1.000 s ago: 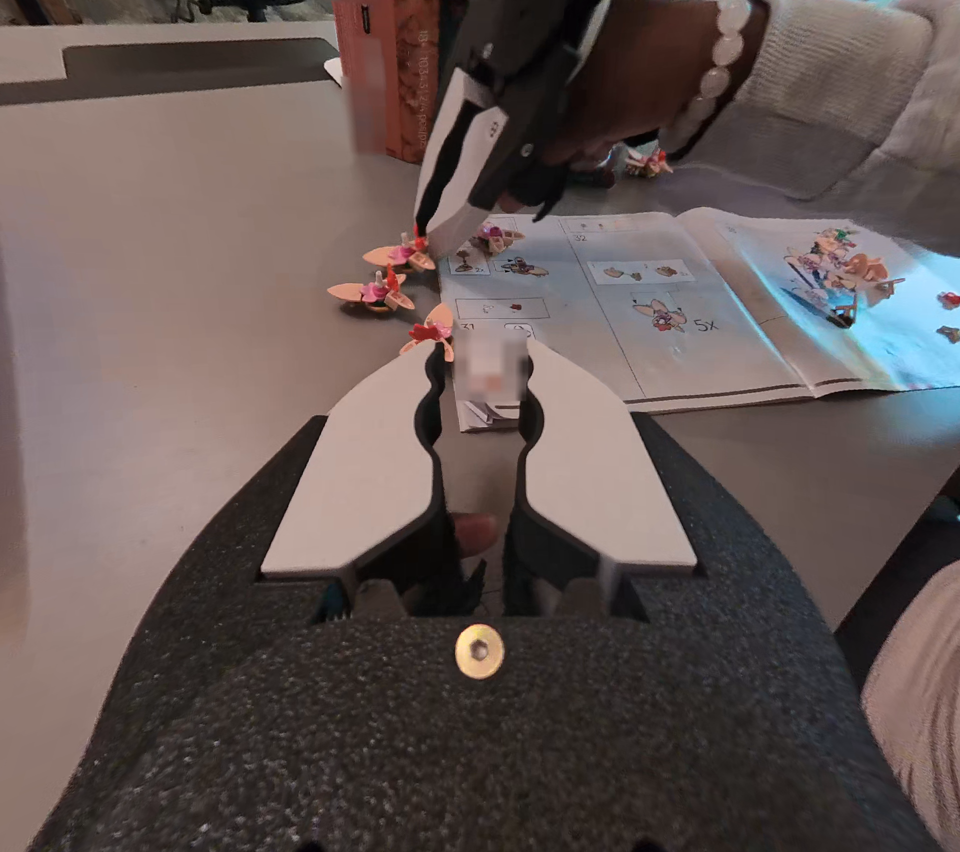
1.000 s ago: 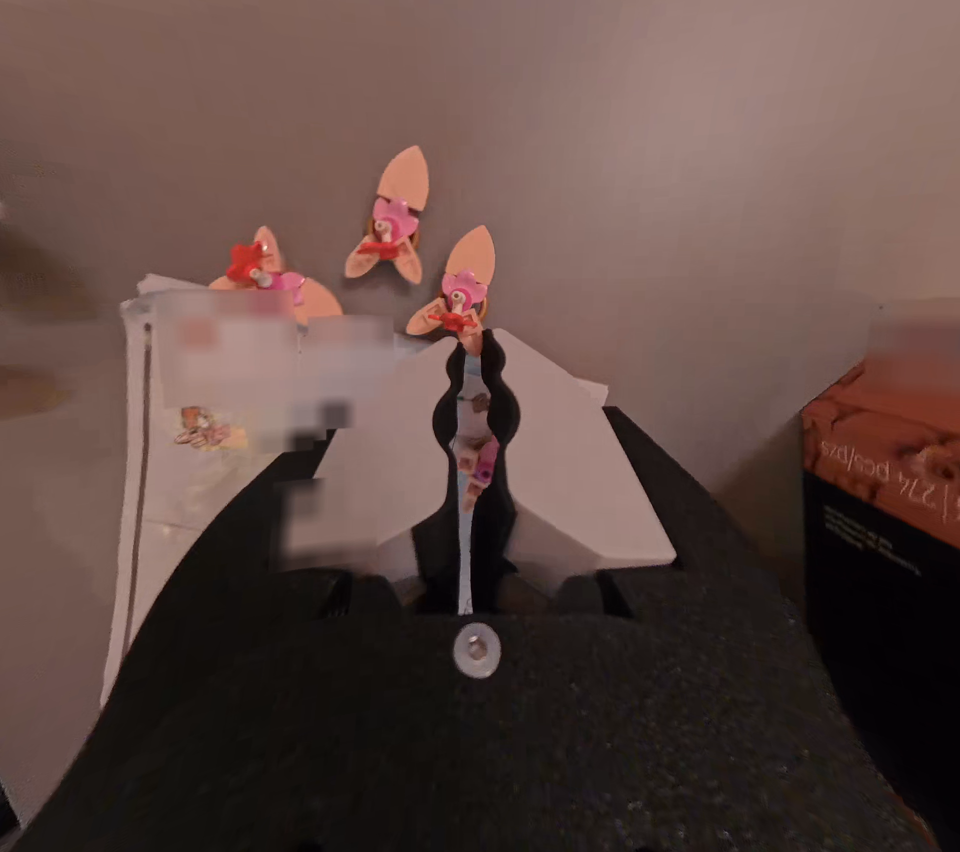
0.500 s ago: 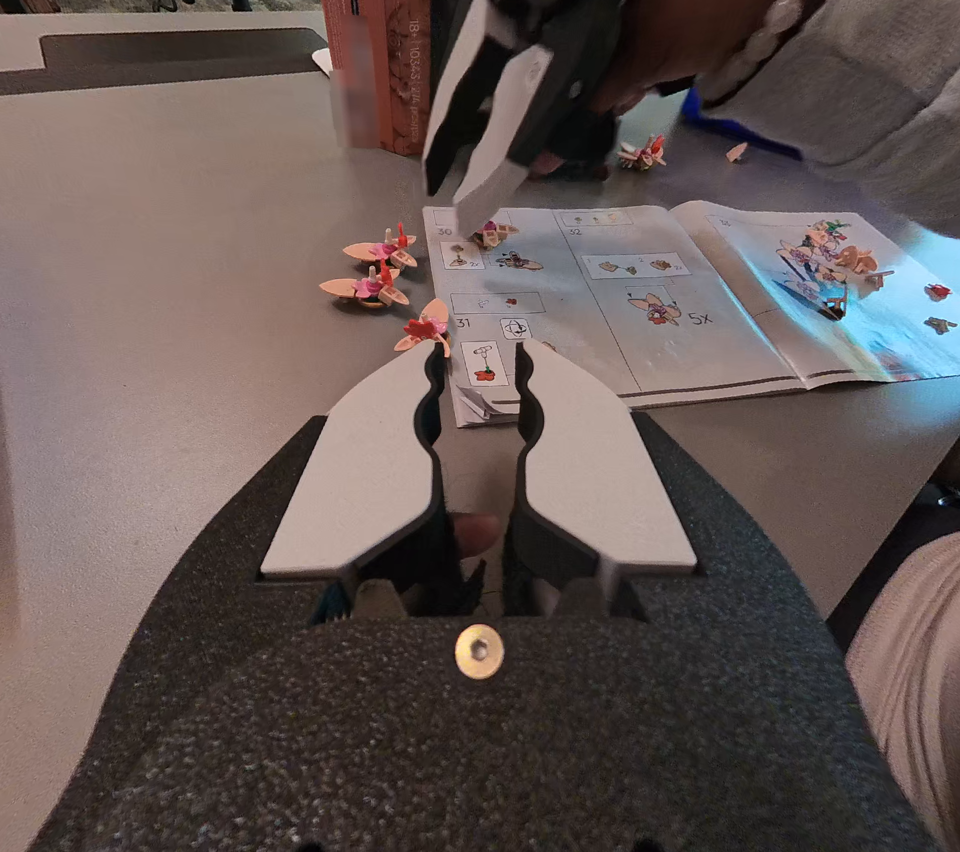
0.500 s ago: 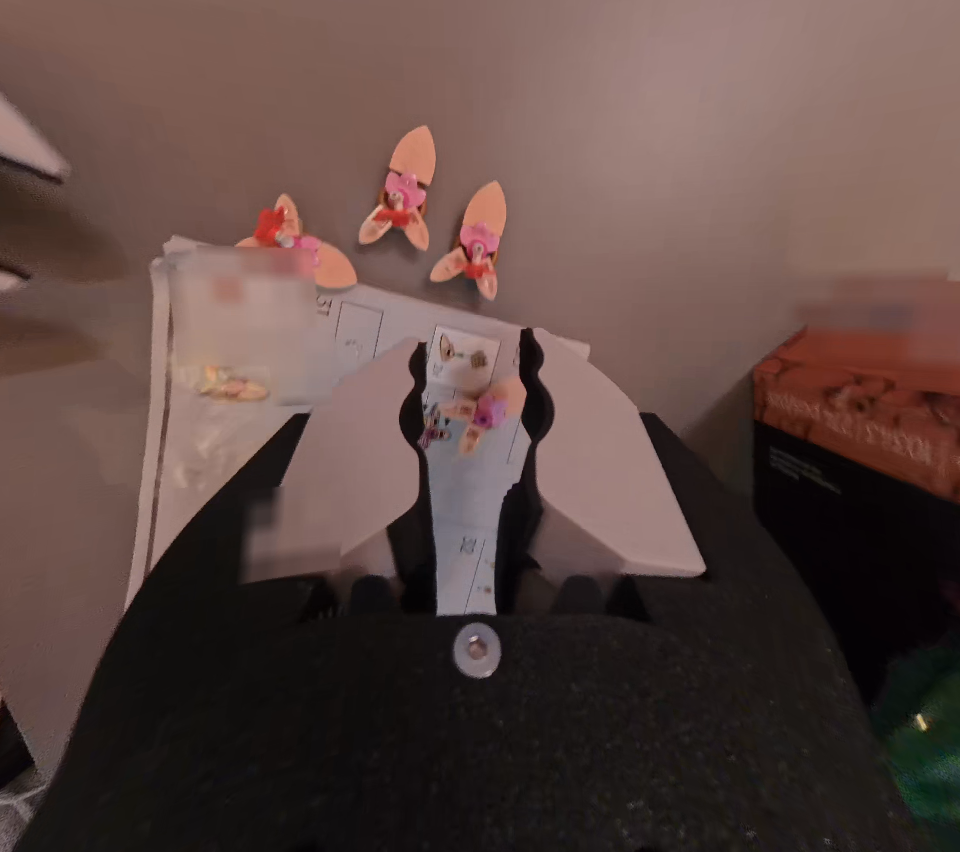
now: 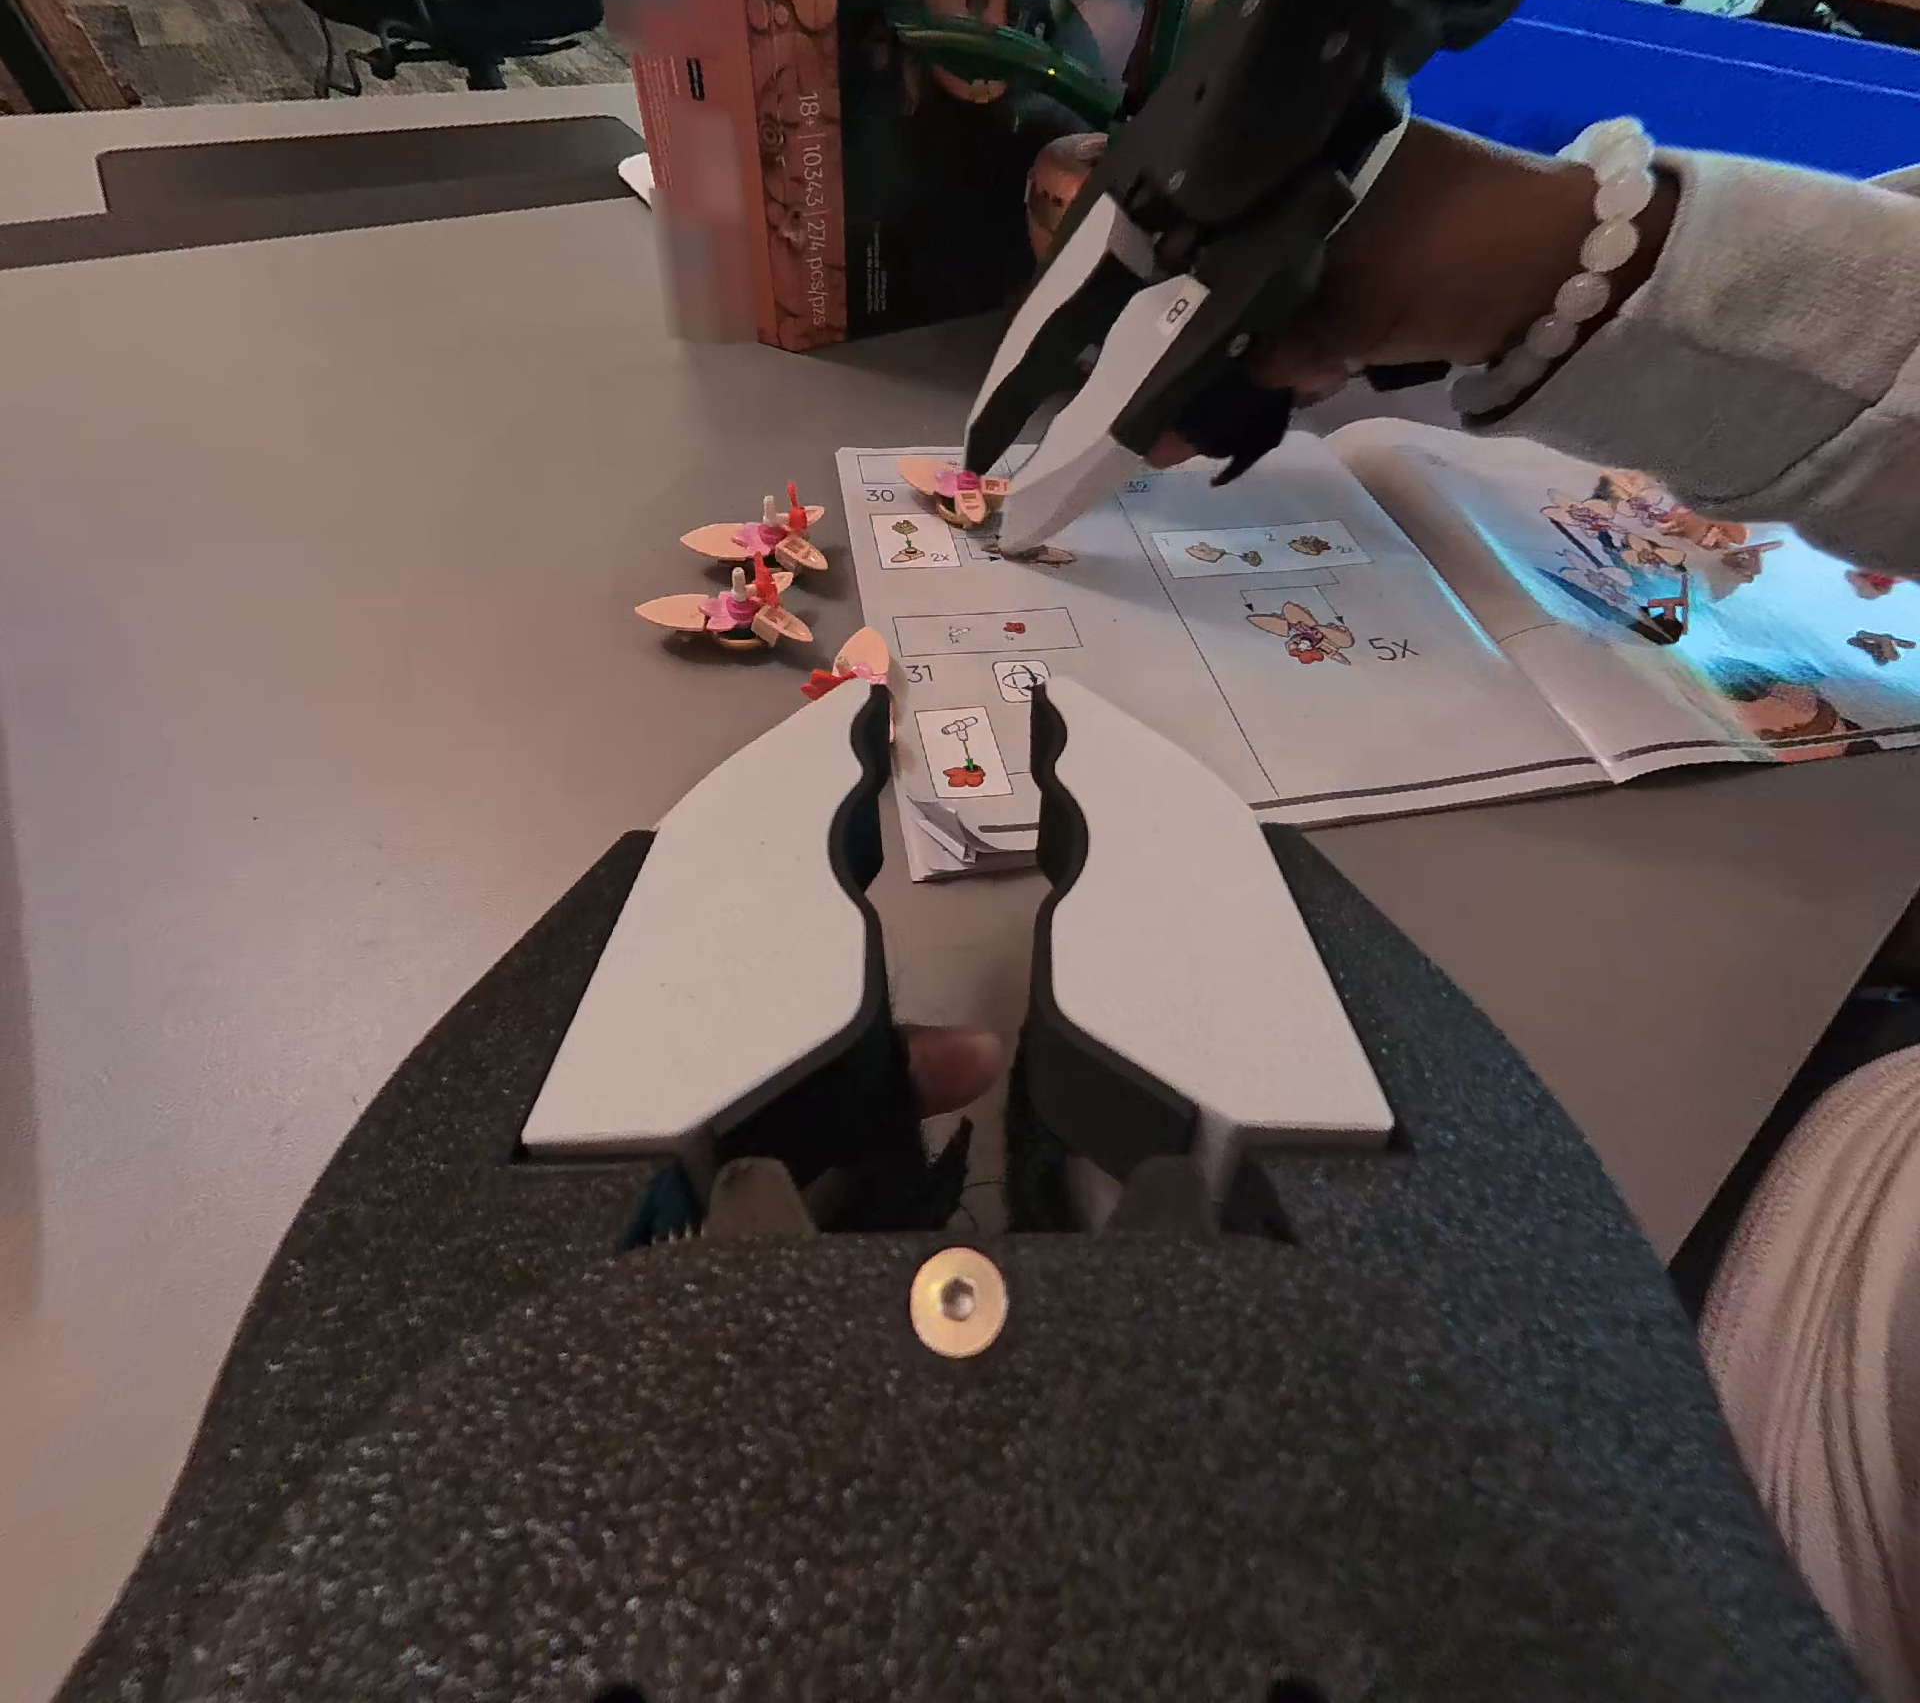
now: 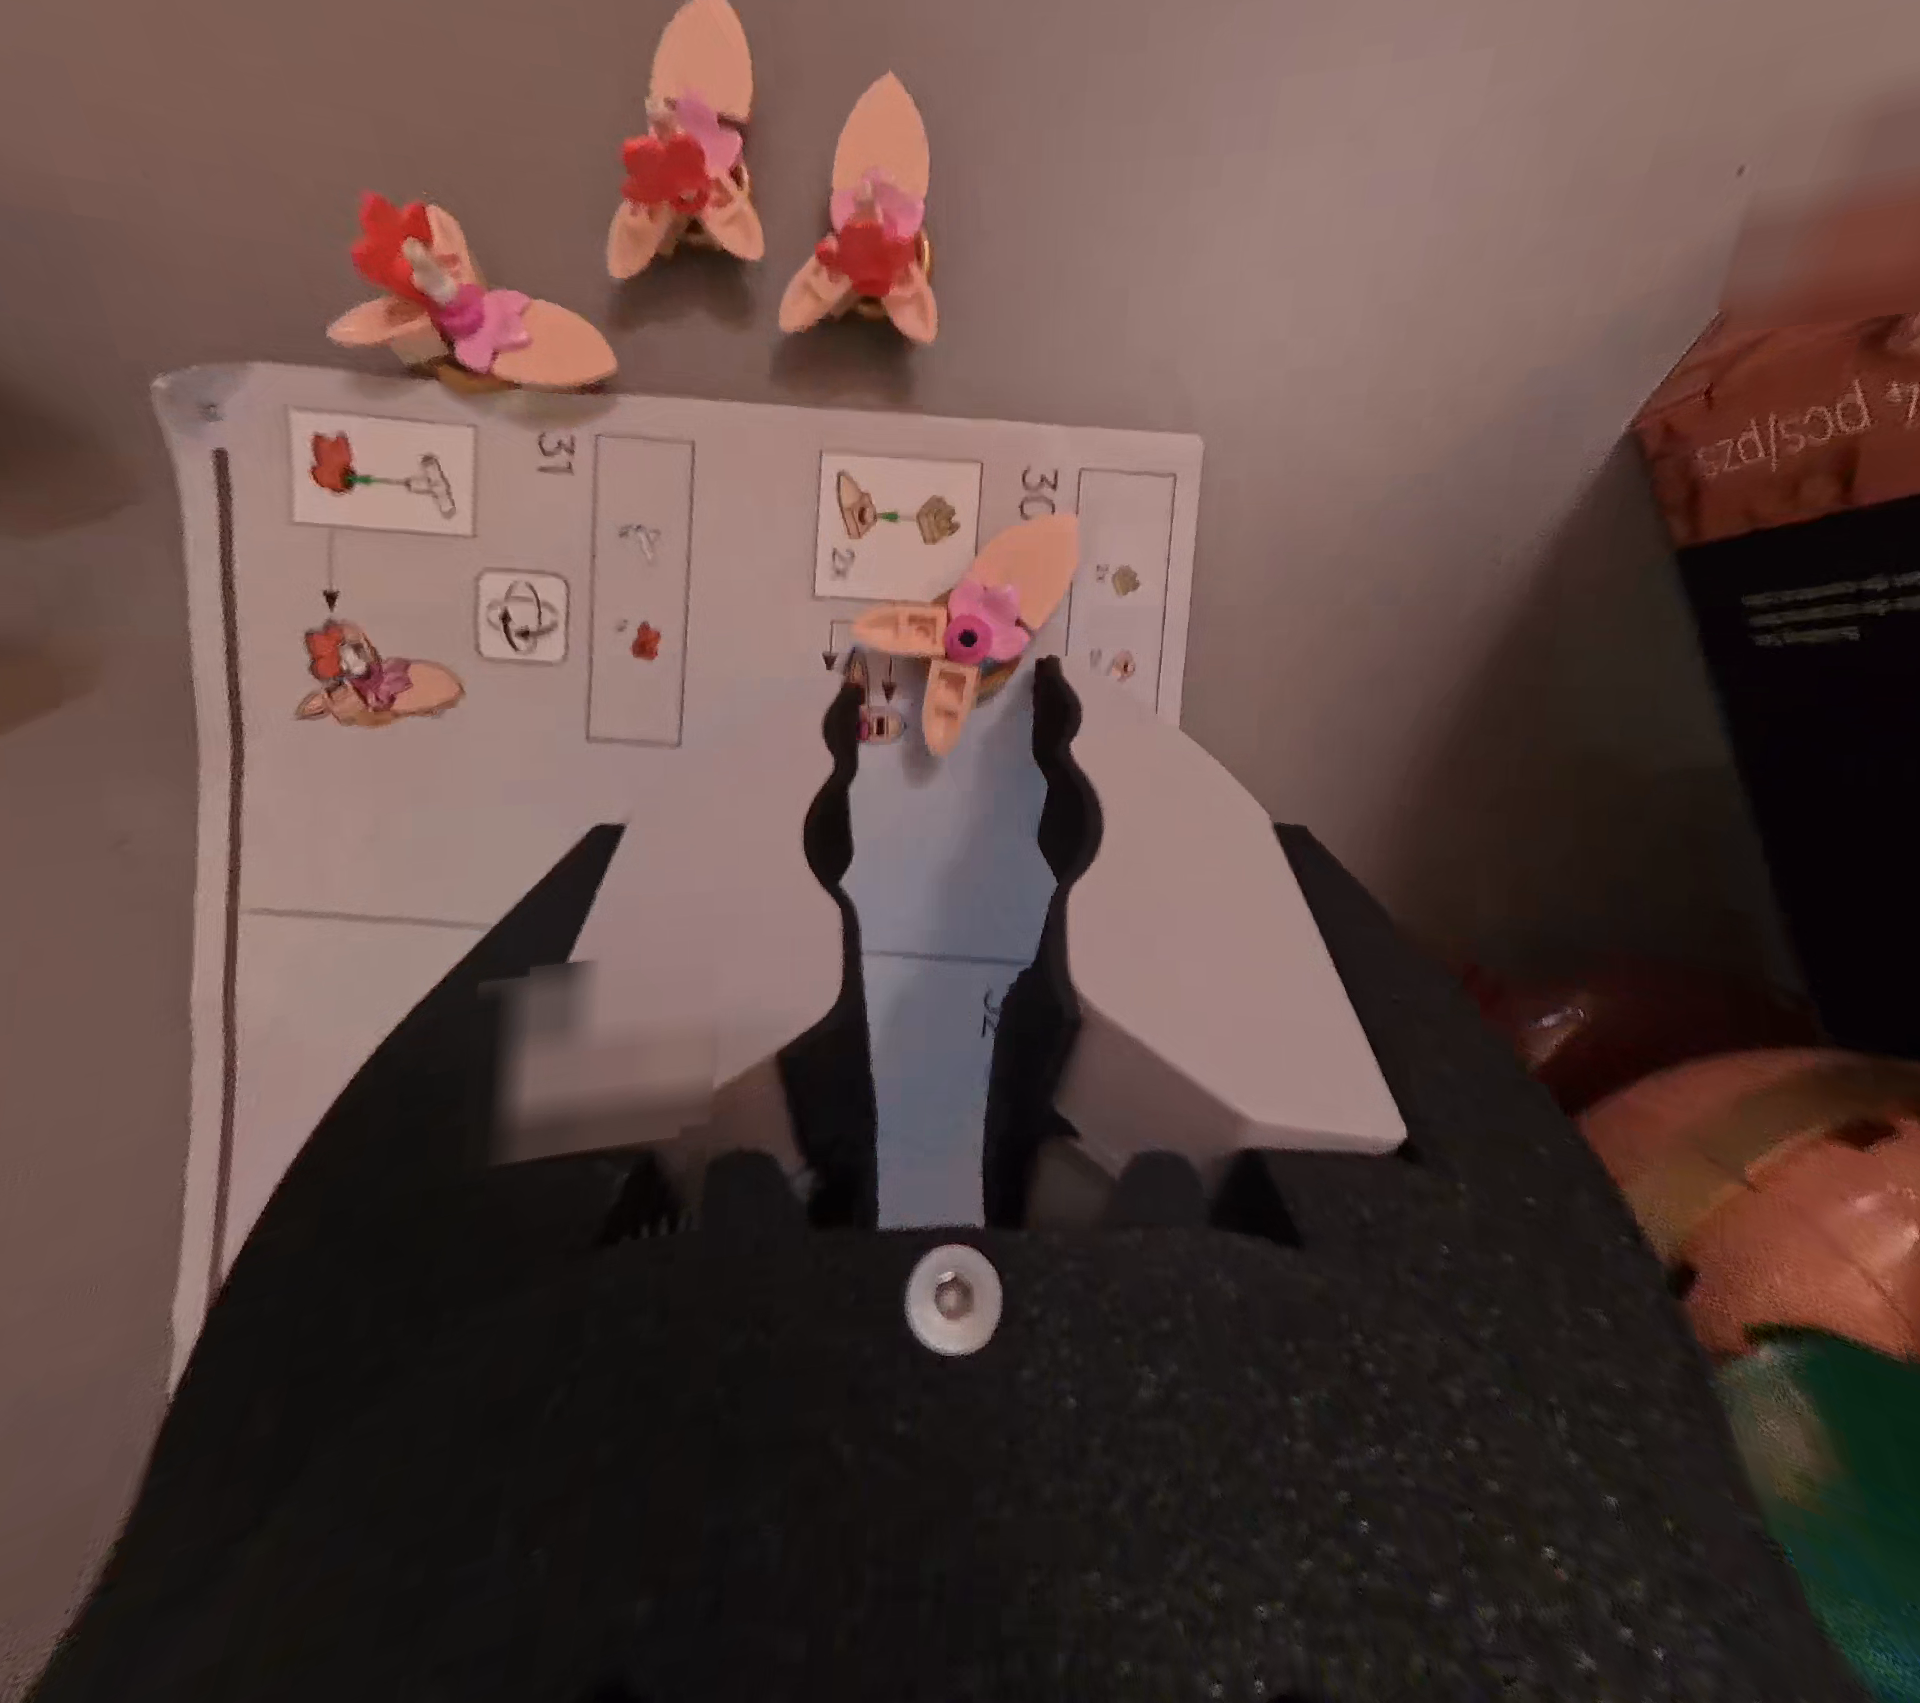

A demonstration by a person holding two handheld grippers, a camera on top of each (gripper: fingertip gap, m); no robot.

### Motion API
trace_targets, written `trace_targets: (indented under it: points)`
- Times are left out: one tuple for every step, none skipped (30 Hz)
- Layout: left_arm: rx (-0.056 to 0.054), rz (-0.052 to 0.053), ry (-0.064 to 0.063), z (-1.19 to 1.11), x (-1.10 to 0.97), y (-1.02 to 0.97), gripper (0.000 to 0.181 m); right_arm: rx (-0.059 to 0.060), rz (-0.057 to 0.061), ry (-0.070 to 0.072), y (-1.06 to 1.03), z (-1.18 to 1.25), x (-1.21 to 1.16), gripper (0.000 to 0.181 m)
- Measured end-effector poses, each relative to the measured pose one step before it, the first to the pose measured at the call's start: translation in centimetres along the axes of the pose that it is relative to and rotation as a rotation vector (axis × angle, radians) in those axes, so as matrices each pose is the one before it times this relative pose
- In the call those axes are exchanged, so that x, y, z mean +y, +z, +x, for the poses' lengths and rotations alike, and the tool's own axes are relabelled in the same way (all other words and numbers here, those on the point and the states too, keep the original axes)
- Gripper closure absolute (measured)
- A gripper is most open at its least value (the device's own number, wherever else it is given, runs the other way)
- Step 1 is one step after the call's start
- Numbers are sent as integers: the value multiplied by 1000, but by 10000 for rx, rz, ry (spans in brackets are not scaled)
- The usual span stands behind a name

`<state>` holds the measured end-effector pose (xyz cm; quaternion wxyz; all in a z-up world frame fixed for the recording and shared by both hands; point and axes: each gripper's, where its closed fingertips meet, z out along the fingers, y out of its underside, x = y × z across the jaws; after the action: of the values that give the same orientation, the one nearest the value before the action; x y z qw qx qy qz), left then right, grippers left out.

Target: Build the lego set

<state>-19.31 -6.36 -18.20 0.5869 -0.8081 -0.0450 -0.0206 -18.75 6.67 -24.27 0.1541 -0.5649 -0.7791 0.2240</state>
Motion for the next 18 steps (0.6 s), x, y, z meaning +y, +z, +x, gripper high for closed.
trace_targets:
  points:
    - [4,8,-5,-11,-15,16,156,-155,121,-9,110,-88,-260,163]
    - [-3,1,6,-7,-14,7,156,-147,30,-110,24,-131,-44,172]
    - [-16,-1,29,10,-3,27,156,18,-44,-95,-105,25,158,173]
    - [-3,-5,62,45,-4,20,156,-24,-106,-103,-286,-129,384,173]
    - [-2,-8,93,63,6,39,156,-98,-48,-99,-496,-281,459,173]
    - [-20,-1,115,65,-14,50,156,-273,88,-199,-675,-609,420,172]
    - [3,19,140,139,-63,75,156,-397,155,-254,-812,-888,476,172]
    - [76,28,162,279,-84,109,156,-493,61,-350,-876,-1120,692,173]
    - [148,35,169,458,-128,155,156,-541,-86,-527,-790,-1288,984,172]
    - [225,36,149,640,-160,214,156,-235,-239,-511,-644,-952,1237,173]
    - [321,20,131,818,-191,292,156,60,-344,-464,-446,-497,1358,172]
    - [373,12,115,923,-226,363,156,11,-308,-471,-222,-476,1229,173]
    - [372,29,80,925,-303,451,155,42,-134,-339,-26,-303,808,173]
    - [399,69,32,944,-389,493,154,-15,15,-191,129,-254,406,173]
    - [518,130,-44,1090,-510,505,151,-72,99,-55,204,-197,131,173]
    - [714,141,-96,1322,-558,500,145,-7,93,71,174,-34,75,172]
    - [713,142,-132,1278,-605,522,140,1,174,95,-87,30,-63,169]
    - [520,137,-119,983,-584,545,137,111,231,134,-341,160,-42,159]
